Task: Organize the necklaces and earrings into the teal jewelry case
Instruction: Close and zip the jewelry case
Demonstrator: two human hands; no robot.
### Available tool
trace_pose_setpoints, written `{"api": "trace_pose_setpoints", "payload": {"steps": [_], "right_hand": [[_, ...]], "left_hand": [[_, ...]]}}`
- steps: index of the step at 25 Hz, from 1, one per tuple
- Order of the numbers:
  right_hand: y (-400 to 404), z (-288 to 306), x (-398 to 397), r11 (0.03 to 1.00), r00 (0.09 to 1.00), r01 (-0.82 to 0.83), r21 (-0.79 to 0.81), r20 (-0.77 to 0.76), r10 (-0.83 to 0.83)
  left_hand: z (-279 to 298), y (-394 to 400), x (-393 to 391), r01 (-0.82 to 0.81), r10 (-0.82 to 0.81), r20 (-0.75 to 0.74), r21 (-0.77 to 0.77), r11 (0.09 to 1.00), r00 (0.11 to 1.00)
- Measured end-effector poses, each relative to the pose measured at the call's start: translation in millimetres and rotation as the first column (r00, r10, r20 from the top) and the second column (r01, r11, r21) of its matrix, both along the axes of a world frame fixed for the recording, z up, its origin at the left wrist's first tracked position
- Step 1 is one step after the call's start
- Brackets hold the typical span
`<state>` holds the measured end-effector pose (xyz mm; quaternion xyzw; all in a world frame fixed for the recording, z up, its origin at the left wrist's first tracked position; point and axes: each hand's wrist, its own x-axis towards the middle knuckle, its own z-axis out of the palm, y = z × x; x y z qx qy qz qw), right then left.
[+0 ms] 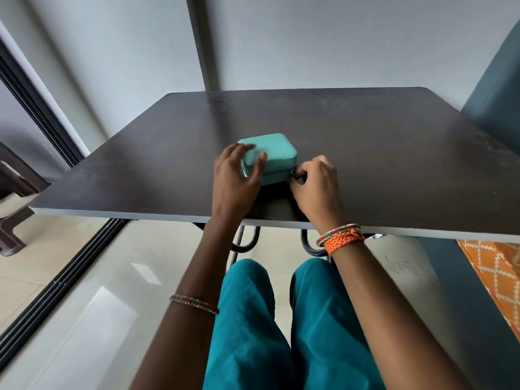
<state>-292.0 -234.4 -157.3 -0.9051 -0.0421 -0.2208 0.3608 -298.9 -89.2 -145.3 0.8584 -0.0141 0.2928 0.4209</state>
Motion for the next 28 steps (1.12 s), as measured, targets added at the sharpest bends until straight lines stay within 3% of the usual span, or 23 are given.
{"api": "trace_pose_setpoints", "payload": {"steps": [4,8,15,19,21,23,26,28], "right_hand": [[-16,12,8,0.995,0.998,0.007,0.101,-0.067,0.000],[-42,31,32,0.989,0.988,-0.001,0.145,-0.152,0.024],[-16,50,111,0.977,0.992,-0.123,-0.174,-0.019,0.122],[4,69,135,0.771,0.911,-0.380,-0.510,-0.065,0.406],[7,73,137,0.727,0.887,-0.435,-0.531,-0.114,0.447],[4,65,133,0.807,0.905,-0.416,-0.420,-0.103,0.413],[-7,35,109,0.987,0.981,-0.163,0.008,-0.108,0.163],[-13,17,86,0.951,0.955,0.008,0.310,-0.286,0.085]], "left_hand": [[-9,0,9,0.064,-0.065,-0.021,-0.052,0.997,0.998],[-8,3,11,0.073,-0.072,-0.035,0.033,0.997,0.997],[-11,6,12,0.109,-0.109,-0.007,0.023,0.994,0.994],[-13,6,15,0.116,-0.116,-0.016,-0.018,0.993,0.993],[-13,4,14,0.109,-0.111,-0.036,-0.046,0.993,0.993],[-13,3,14,0.115,-0.117,-0.032,-0.054,0.992,0.993],[-5,3,5,0.083,-0.098,-0.080,-0.171,0.982,0.992],[5,0,-1,-0.031,-0.061,-0.251,-0.348,0.937,0.966]]}}
